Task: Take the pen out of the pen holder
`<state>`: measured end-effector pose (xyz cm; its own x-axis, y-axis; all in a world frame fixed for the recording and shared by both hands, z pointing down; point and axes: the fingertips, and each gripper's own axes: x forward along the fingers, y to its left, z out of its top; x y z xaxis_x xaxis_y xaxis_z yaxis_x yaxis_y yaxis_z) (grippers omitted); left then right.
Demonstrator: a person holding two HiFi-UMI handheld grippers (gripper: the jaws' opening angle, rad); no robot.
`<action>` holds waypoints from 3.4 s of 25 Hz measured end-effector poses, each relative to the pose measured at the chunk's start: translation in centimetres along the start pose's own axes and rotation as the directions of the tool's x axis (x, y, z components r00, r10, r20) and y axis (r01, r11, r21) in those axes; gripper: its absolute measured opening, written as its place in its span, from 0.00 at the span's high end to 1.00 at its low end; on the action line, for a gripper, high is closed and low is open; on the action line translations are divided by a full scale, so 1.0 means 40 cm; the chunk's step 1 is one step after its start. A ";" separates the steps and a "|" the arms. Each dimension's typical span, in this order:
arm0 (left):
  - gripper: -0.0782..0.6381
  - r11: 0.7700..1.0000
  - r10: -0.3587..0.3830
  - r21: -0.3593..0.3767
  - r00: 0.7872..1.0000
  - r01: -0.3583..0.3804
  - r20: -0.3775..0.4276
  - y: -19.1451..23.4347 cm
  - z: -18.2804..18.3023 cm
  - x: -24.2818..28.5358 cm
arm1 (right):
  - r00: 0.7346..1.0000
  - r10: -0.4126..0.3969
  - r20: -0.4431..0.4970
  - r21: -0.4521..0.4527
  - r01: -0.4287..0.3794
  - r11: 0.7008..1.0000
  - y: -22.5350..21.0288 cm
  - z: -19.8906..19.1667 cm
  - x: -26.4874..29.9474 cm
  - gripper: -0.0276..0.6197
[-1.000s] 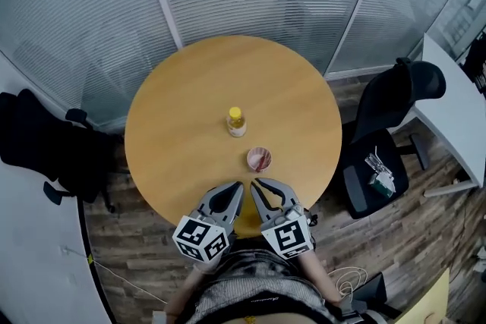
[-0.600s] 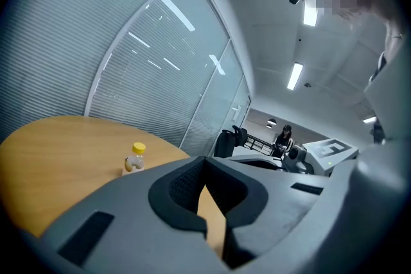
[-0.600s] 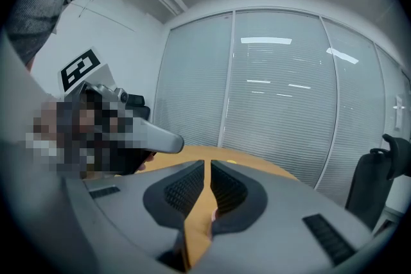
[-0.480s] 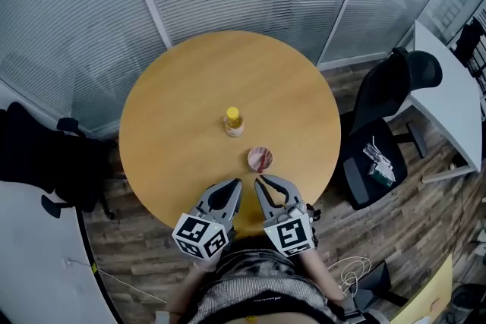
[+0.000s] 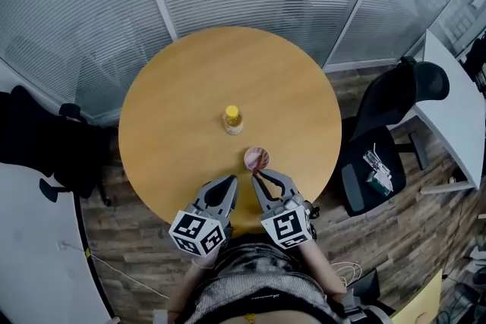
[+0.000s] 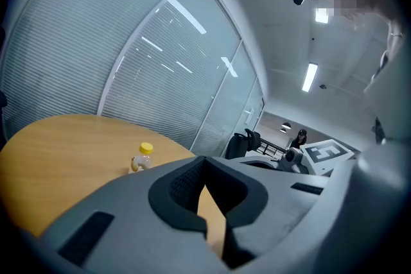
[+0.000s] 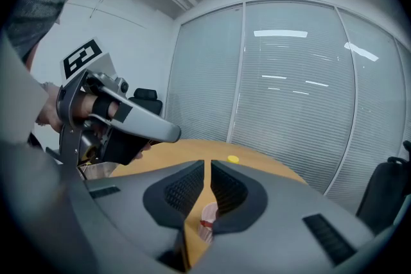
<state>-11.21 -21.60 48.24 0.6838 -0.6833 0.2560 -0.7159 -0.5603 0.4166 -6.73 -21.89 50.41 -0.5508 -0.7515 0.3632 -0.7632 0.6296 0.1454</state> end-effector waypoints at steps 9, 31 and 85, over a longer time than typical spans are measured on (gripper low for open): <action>0.88 0.999 0.039 -0.018 0.999 -0.039 -0.009 0.013 -0.018 -0.013 | 0.996 0.036 -0.078 -0.011 -0.037 0.999 0.000 -0.084 0.035 0.89; 0.88 0.986 0.143 -0.079 0.988 -0.147 -0.050 0.099 -0.069 -0.051 | 0.931 0.093 -0.353 -0.161 -0.158 0.974 0.035 -0.321 0.162 0.78; 0.88 0.995 0.046 -0.085 0.994 -0.054 -0.097 0.013 -0.121 0.038 | 0.985 0.071 -0.157 -0.154 -0.096 0.983 -0.043 -0.074 -0.016 0.86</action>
<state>-9.85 -20.65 53.05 0.6609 -0.6593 0.3586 -0.7371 -0.4805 0.4752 -4.04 -21.90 52.66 -0.5441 -0.6645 0.5122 -0.6458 0.7214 0.2499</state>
